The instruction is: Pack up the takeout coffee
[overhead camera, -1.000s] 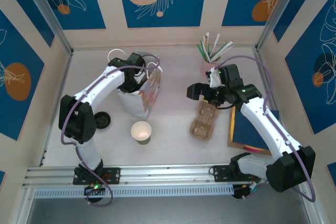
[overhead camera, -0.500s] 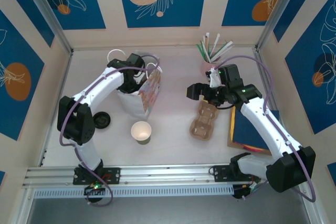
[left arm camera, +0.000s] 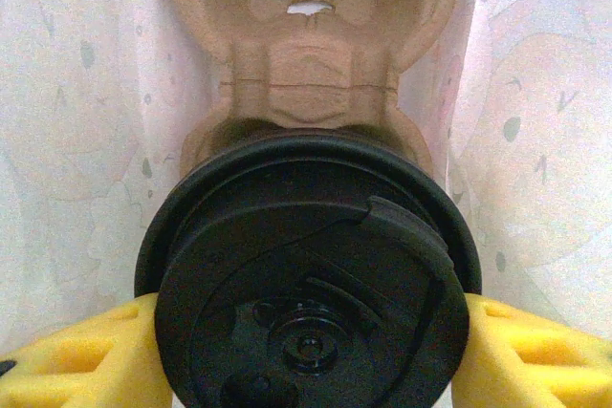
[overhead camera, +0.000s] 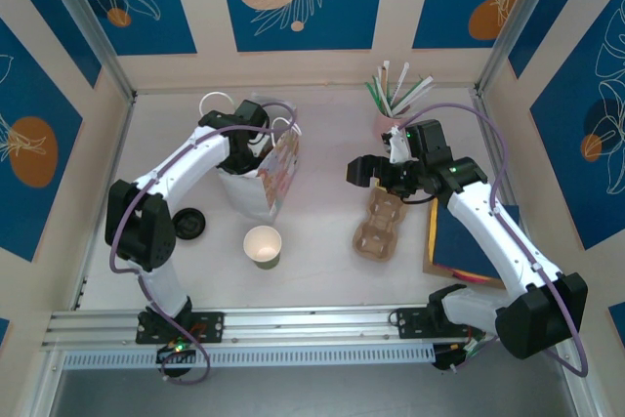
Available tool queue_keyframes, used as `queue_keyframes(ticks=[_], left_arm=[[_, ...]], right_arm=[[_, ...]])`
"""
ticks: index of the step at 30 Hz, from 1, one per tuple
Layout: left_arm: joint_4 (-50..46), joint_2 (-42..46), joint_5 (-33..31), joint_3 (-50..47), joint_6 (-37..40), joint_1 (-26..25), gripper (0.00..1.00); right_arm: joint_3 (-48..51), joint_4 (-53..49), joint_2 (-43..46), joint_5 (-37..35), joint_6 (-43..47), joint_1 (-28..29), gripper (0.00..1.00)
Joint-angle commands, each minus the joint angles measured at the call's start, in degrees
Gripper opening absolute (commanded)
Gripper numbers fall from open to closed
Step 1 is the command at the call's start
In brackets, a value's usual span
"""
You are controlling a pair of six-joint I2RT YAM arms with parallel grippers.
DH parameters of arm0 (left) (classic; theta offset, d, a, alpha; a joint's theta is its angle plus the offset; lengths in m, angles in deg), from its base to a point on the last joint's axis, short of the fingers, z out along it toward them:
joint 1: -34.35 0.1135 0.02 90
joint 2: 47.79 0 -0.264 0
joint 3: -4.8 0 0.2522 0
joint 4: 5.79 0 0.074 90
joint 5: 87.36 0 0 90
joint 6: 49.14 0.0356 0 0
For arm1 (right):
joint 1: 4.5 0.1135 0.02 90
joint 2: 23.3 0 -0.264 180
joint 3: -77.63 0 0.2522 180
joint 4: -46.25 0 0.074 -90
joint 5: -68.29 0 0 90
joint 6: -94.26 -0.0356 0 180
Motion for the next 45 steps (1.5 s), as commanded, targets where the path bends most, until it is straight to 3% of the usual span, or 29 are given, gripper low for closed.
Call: queue_keyframes(ticks=[1,45], left_arm=[[-1.63,-5.67,-2.59,-4.45,0.09,1.61,0.53],[0.22,-8.32,-3.41,-7.37,0.66,1.61,0.53]], right_arm=[[-0.03,-0.93,1.34,0.09,0.14,0.44,0.99],[0.32,-1.08,1.64,-0.39,0.14,0.59,0.99]])
